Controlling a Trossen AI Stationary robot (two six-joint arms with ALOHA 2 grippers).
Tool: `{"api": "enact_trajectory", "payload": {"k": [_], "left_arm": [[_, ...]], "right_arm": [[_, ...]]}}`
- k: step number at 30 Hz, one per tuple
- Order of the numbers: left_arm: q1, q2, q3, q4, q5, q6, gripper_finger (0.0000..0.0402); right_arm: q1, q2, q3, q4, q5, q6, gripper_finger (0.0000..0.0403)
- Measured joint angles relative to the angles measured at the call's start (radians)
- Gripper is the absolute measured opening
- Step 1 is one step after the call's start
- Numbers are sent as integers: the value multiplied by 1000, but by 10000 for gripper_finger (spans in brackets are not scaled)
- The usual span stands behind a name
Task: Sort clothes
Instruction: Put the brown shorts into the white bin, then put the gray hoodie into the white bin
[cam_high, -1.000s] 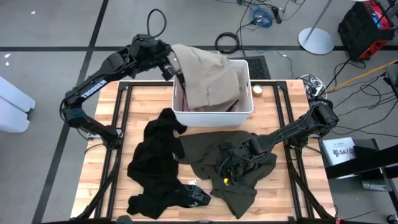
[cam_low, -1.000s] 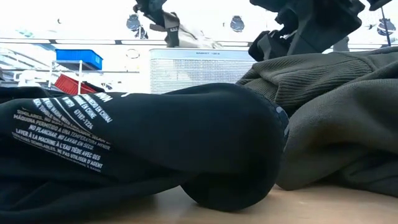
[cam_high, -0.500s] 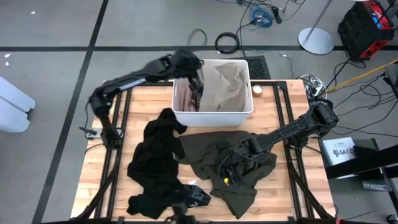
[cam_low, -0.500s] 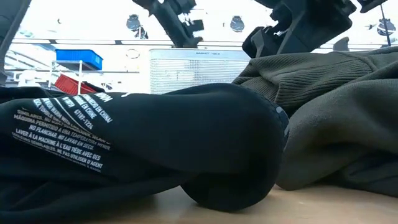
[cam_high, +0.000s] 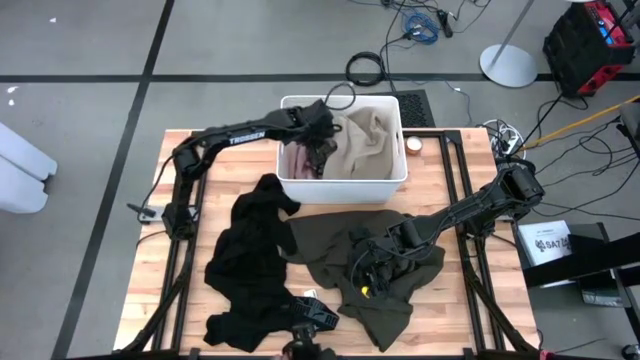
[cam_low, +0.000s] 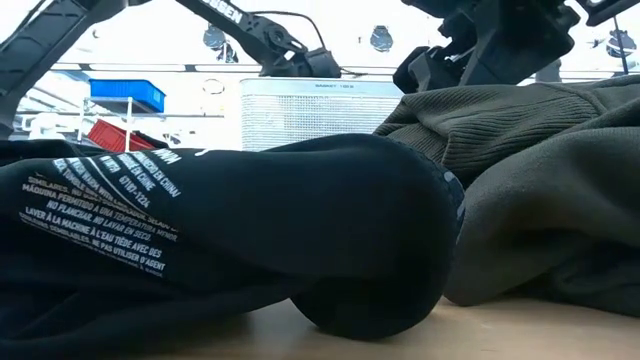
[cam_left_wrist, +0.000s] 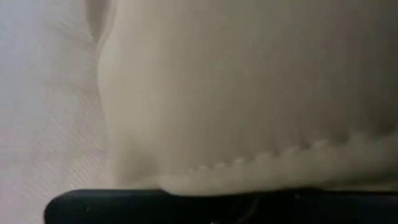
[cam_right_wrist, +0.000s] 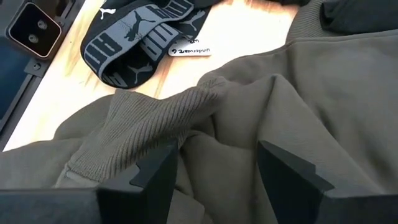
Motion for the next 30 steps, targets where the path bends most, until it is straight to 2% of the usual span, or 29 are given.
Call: {"api": "enact_trajectory", "payload": {"k": [6,8,12,16,19,24,30], "left_arm": [[0,17,0,-128,-3,-4,18],[-2,15,0,-132,-41,-4,24],[-19,-15,3,-142,-169,3,63],[-46,-65,52,-175,-205,2,119],[-68,-114,102,-214,-170,-5,157],[-78,-188,190,-335,-16,-88,205],[-86,-292,220,-475,35,-132,226]], "right_arm": [[0,0,0,5,0,10,208],[0,0,0,6,0,11,208],[0,0,0,5,0,27,208],[0,0,0,4,0,27,208],[0,0,0,2,0,26,208],[0,0,0,1,0,26,208],[1,0,0,-5,0,30,208]]}}
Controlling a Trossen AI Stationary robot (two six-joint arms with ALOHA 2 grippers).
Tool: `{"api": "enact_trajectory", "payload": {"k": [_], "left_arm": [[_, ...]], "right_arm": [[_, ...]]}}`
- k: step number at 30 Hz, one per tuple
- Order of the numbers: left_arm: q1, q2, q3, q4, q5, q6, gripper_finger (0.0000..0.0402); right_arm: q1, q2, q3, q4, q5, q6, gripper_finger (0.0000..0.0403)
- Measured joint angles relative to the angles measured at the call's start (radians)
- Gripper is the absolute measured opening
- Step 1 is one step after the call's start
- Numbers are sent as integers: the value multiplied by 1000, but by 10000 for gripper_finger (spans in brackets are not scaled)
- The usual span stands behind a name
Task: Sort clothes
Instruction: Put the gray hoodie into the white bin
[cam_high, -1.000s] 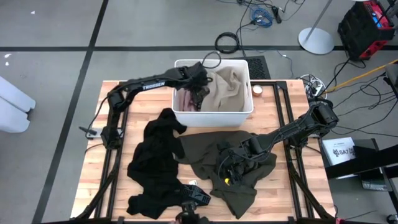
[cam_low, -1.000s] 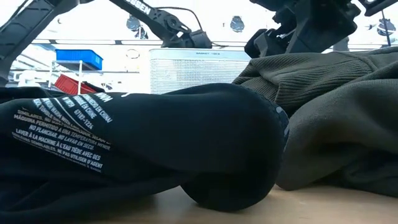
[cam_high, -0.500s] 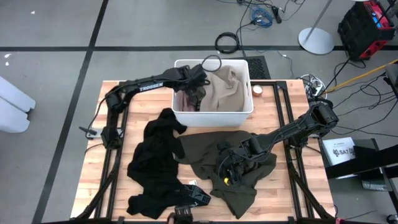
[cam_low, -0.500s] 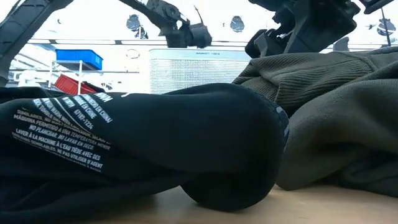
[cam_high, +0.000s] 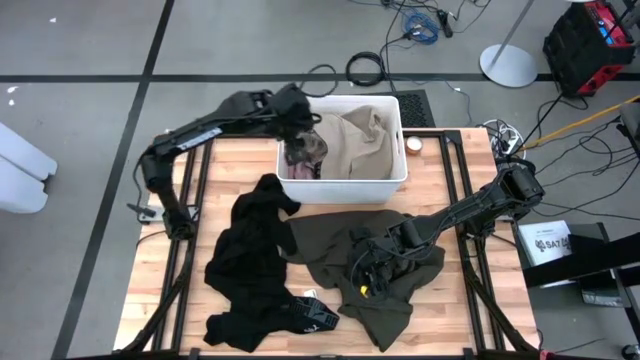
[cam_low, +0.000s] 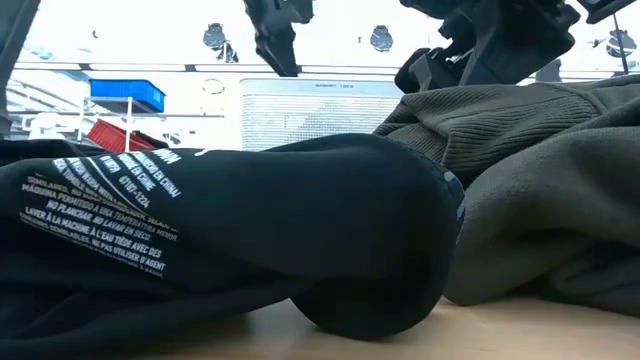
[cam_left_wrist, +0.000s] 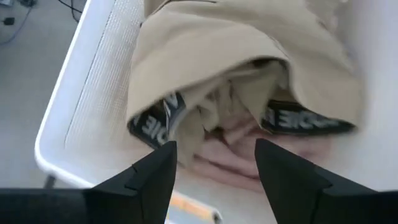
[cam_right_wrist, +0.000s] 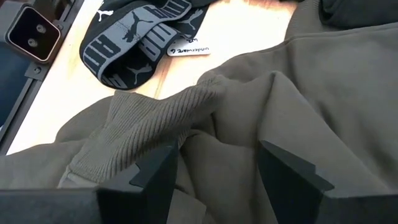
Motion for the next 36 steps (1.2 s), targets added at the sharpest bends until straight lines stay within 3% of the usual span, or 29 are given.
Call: {"api": "enact_trajectory", "payload": {"k": [5,8,18,26,36], "left_arm": [[-19,-107,1,-96,215,-108,226],[-69,-161,-2,-134,278,-184,226],[-394,-244,-152,-37,268,-288,225],[-642,-238,-385,248,264,-347,225],[-825,-238,-698,549,262,-537,225]], "right_arm": [[2,-4,0,-26,0,42,208],[2,-21,0,-21,0,50,208],[25,-71,2,133,10,64,208],[75,-71,2,167,8,159,208],[115,-71,46,169,9,218,208]]}}
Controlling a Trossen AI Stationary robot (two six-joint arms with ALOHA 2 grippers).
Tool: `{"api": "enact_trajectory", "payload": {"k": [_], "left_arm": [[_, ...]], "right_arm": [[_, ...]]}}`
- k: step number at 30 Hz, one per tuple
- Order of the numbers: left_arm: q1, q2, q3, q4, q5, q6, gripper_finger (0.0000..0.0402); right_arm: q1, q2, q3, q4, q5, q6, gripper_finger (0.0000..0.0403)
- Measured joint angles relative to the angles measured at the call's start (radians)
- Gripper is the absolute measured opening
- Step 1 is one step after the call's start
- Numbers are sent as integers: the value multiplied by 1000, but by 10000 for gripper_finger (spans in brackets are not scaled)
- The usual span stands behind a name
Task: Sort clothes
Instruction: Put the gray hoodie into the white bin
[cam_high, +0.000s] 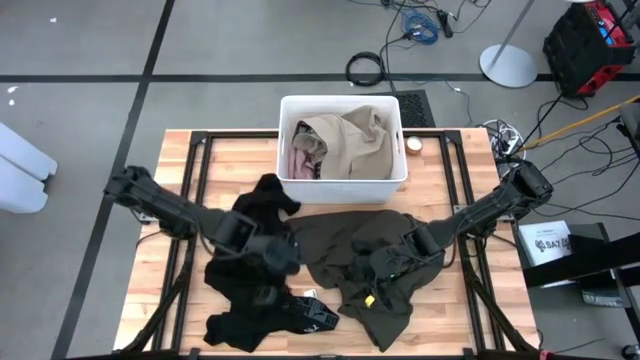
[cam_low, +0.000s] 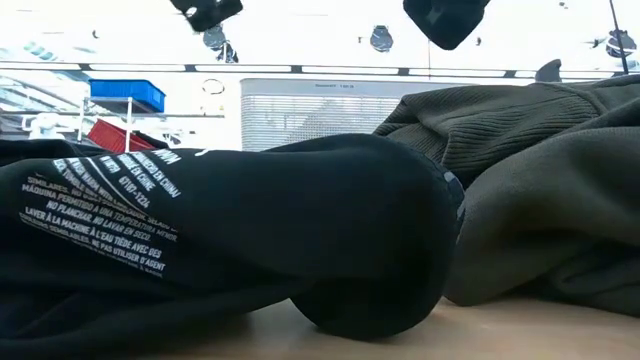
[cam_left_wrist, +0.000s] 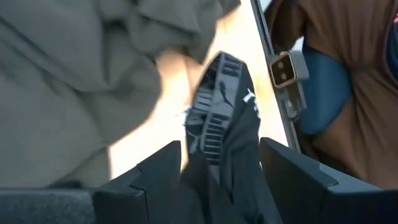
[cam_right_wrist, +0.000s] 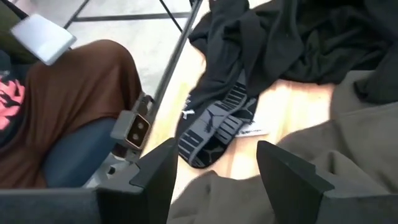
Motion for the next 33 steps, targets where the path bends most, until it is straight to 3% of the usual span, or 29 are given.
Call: {"api": "enact_trajectory", "payload": {"k": [7,15,21,25,29,33], "left_arm": [[-82,46,-167,287,45,-19,225],[-171,198,-158,407,-23,7,225],[-191,325,-107,406,-125,-75,225],[-188,386,-72,384,-121,-160,225],[-175,418,-21,157,-93,-204,225],[-160,422,15,126,-42,-199,225]], "right_arm": [[31,0,3,-1,39,26,208],[44,0,3,18,79,53,208],[47,0,2,49,80,70,208],[55,0,2,51,80,70,208],[57,0,2,51,79,70,208],[57,0,2,50,79,58,208]]}}
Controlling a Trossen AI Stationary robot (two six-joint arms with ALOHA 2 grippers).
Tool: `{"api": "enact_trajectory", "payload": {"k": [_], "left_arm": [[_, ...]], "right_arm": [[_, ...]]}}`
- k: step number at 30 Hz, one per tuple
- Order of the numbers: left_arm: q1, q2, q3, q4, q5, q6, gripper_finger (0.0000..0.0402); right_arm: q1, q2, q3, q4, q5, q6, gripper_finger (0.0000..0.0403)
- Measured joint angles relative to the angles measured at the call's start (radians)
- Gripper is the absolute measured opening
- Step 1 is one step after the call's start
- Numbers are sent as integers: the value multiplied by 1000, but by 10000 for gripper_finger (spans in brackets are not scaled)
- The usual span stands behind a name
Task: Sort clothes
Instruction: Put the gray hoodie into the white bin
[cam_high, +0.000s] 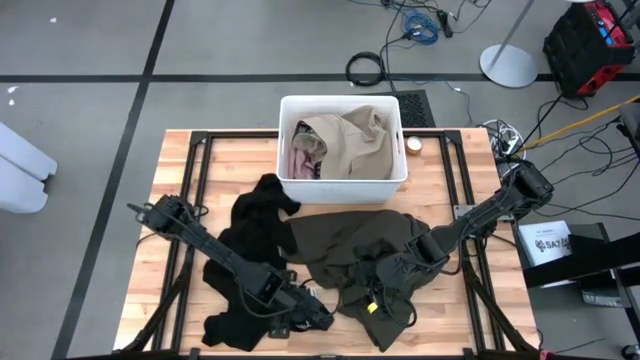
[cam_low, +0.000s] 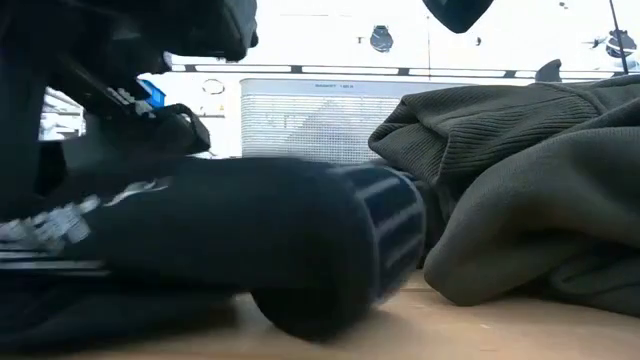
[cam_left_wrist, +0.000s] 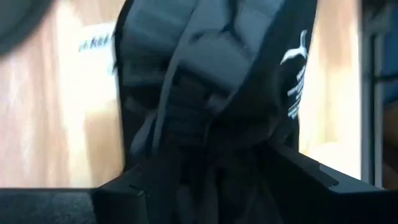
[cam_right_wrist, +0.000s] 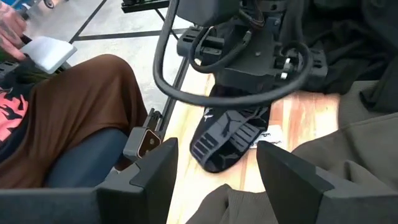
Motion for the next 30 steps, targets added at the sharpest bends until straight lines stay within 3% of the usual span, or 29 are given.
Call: {"api": "enact_trajectory", "payload": {"k": [6,12,20,24,30], "left_arm": [[45,-5,80,-180,69,-46,225],[70,-5,110,-402,29,32,225],[64,5,110,-249,105,223,225],[44,5,110,-186,87,372,225],[45,36,112,-287,39,349,225]], "right_arm": [[0,0,0,-2,0,-13,208],[0,0,0,-1,-3,-14,208],[1,0,0,-1,-13,-41,208],[-6,-1,0,-2,-14,-132,208],[-30,-53,-2,-66,-3,-231,208]]}}
